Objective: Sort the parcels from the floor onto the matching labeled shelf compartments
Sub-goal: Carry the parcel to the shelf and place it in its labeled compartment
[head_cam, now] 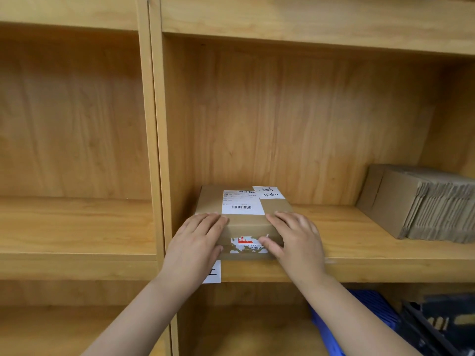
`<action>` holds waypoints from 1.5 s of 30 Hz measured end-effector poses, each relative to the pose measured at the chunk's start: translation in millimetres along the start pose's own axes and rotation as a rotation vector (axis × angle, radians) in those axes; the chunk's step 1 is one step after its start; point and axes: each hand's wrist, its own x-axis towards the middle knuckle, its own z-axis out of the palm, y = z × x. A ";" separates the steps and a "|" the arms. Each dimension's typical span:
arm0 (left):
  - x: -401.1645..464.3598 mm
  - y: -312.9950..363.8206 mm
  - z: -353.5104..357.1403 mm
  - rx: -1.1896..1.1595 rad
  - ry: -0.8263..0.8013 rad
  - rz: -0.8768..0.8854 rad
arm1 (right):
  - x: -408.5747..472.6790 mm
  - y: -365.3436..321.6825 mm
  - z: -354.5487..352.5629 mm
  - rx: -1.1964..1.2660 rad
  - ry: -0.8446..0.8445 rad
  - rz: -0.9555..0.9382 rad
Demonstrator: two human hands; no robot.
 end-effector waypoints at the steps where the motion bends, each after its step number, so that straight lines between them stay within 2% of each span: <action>1: 1.3 -1.4 2.2 -0.003 -0.002 -0.005 | 2.3 -1.9 1.5 -0.003 -0.023 0.011; 8: 13.3 -9.9 14.6 -0.001 -0.003 -0.074 | 16.7 -14.8 10.1 -0.005 -0.213 0.038; 13: 21.1 -9.4 21.9 0.000 0.024 -0.112 | 23.8 -17.8 16.3 0.004 -0.288 0.098; 21: 22.1 -7.3 27.8 0.018 0.014 -0.126 | 22.9 -17.5 22.7 -0.012 -0.272 0.090; 27: 4.4 8.3 3.2 0.012 0.034 -0.135 | 4.1 -15.4 10.2 -0.055 -0.219 0.041; 32: -25.9 29.0 -20.6 -0.015 0.055 -0.208 | -21.5 -26.9 -2.3 0.016 -0.176 -0.027; 41: -108.0 21.6 -43.6 0.020 -0.094 -0.366 | -62.0 -80.5 -6.9 0.203 -0.285 -0.113; 45: -145.9 9.4 -62.0 0.019 -0.110 -0.444 | -78.9 -108.3 -13.2 0.239 -0.332 -0.148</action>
